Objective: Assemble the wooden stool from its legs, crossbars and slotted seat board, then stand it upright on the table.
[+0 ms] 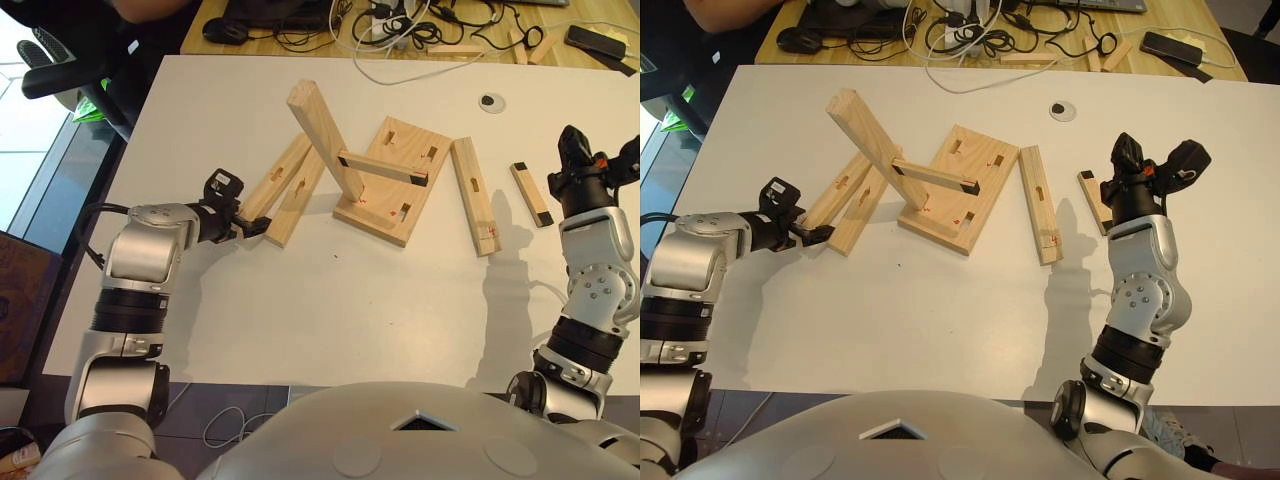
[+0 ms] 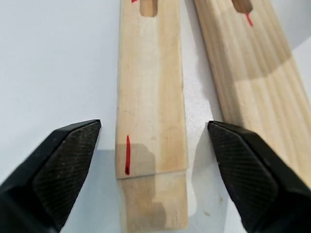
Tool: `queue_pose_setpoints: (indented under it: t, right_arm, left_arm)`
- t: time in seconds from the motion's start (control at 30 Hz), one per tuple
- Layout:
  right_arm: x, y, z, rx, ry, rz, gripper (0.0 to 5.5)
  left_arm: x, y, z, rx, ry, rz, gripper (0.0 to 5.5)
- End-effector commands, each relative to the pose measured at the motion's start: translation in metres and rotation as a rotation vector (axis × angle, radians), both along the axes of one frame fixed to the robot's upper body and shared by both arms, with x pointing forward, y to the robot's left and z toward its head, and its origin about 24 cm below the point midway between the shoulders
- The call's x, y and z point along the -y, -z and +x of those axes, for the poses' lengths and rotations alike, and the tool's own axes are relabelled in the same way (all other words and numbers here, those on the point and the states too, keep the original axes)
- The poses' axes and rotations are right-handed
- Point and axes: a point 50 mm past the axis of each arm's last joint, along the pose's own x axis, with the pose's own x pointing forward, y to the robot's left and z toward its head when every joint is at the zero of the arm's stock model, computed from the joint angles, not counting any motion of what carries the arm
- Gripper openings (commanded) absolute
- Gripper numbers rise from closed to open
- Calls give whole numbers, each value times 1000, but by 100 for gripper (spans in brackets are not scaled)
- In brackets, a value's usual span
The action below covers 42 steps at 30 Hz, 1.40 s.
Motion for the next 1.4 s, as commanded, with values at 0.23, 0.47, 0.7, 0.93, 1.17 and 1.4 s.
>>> queue_pose_setpoints:
  t: [0.23,0.47,0.7,0.93,1.17,1.4]
  right_arm:
    - [-1,-9,8,21,4,-14,0]
    - [2,-18,18,57,4,-27,0]
    - [10,-30,27,99,6,-65,0]
    - [15,-67,49,194,-89,-164,0]
    - [-62,-153,52,465,-671,-23,108]
    - [-127,-194,60,586,-945,186,221]
  left_arm:
    - [2,10,-3,-54,-29,-6,257]
    - [13,11,2,-22,-23,-32,208]
    - [20,-5,11,129,-66,-107,207]
    - [22,-89,56,648,-180,-242,206]
    - [26,-189,74,1144,5,-251,206]
    - [84,-193,64,1271,409,-253,206]
